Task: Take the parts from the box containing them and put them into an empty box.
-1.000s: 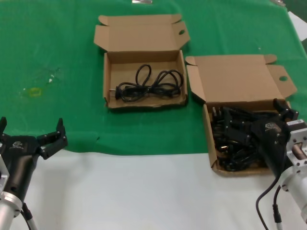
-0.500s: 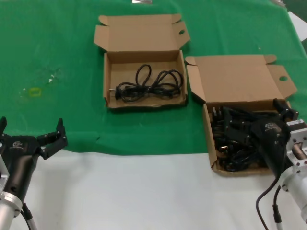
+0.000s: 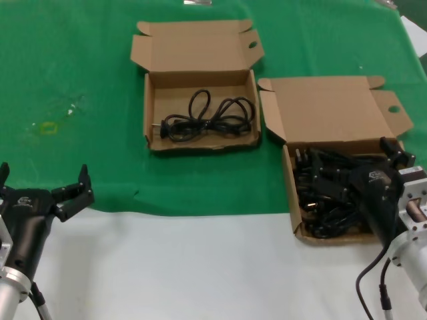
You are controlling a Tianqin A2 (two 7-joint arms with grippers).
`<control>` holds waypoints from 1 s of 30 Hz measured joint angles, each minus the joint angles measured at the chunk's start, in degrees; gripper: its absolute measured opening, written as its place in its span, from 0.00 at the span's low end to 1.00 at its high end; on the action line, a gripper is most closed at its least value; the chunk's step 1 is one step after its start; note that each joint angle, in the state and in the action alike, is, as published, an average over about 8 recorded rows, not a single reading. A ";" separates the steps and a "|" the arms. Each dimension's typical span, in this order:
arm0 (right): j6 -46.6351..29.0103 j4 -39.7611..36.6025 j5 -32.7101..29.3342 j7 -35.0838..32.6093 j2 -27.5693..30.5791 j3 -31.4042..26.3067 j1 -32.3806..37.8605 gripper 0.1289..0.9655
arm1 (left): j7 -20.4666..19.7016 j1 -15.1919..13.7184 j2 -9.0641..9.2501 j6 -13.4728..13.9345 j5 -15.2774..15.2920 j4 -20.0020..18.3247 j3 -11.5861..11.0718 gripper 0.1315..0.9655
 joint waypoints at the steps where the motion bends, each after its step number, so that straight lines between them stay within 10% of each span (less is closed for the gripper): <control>1: 0.00 0.00 0.00 0.00 0.00 0.00 0.00 1.00 | 0.00 0.00 0.00 0.00 0.00 0.00 0.00 1.00; 30: 0.00 0.00 0.00 0.00 0.00 0.00 0.00 1.00 | 0.00 0.00 0.00 0.00 0.00 0.00 0.00 1.00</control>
